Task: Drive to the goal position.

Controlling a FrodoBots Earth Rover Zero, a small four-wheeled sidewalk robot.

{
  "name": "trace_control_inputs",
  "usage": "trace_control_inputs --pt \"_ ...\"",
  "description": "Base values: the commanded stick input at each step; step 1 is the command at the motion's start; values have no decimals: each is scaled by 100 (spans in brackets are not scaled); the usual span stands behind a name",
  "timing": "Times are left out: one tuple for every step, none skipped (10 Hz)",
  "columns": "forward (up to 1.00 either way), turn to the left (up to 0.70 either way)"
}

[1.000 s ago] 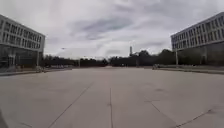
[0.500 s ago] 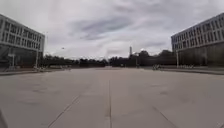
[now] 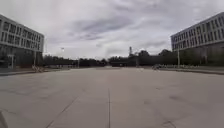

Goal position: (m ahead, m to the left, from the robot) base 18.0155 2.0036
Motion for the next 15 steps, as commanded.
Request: trace_control_inputs --pt "70 0" --pt "70 0" --pt "70 0" --pt "70 0" --pt "70 0" --pt "70 0" --pt "70 0" --pt "70 0" --pt "70 0" --pt "70 0" --pt "70 0" --pt "70 0" --pt "70 0" --pt "70 0" --pt "70 0"
